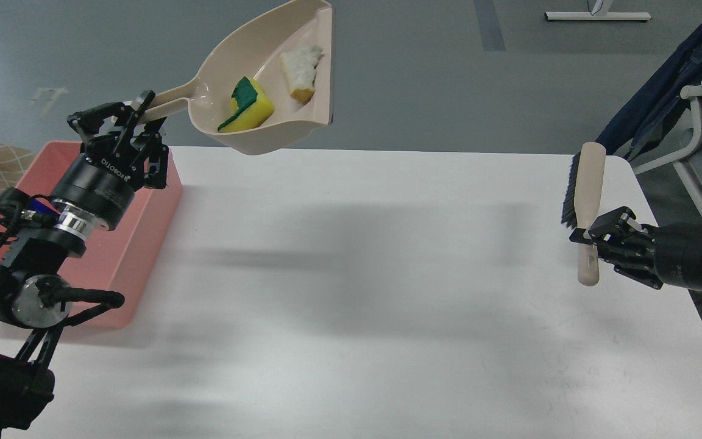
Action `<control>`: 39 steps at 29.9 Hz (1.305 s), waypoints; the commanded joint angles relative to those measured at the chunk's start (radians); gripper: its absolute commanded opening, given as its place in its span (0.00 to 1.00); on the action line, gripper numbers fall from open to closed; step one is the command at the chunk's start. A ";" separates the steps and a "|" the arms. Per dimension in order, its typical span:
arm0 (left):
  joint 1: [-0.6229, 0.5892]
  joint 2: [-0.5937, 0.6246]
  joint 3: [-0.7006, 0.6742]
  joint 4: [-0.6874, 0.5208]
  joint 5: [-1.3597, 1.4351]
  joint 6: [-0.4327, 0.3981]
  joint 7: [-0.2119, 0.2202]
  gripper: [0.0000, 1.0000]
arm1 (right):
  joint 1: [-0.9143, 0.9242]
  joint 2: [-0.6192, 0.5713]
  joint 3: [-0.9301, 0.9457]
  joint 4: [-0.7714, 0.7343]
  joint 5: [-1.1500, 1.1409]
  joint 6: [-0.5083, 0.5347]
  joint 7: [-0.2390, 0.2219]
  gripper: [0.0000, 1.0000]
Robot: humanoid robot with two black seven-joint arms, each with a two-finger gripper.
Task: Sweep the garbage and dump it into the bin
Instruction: 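Carry the dustpan over the pink bin and tip it to dump contents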
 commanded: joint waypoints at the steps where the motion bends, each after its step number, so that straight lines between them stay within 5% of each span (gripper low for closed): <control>1: 0.060 0.024 -0.067 0.002 -0.001 -0.059 0.001 0.00 | 0.000 0.001 0.002 0.001 0.000 0.000 0.000 0.00; 10: 0.189 0.108 -0.266 0.078 -0.001 -0.218 0.001 0.00 | 0.000 0.002 0.002 0.009 0.000 0.000 0.000 0.00; 18: 0.206 0.217 -0.366 0.287 0.011 -0.218 -0.013 0.00 | 0.000 0.002 0.000 0.014 0.000 0.000 0.000 0.00; 24: 0.222 0.315 -0.365 0.382 0.046 -0.218 -0.060 0.00 | -0.008 0.002 0.000 0.014 -0.001 0.000 0.001 0.00; 39: 0.290 0.455 -0.371 0.384 0.331 -0.218 -0.224 0.00 | -0.011 0.004 0.000 0.015 0.000 0.000 0.006 0.00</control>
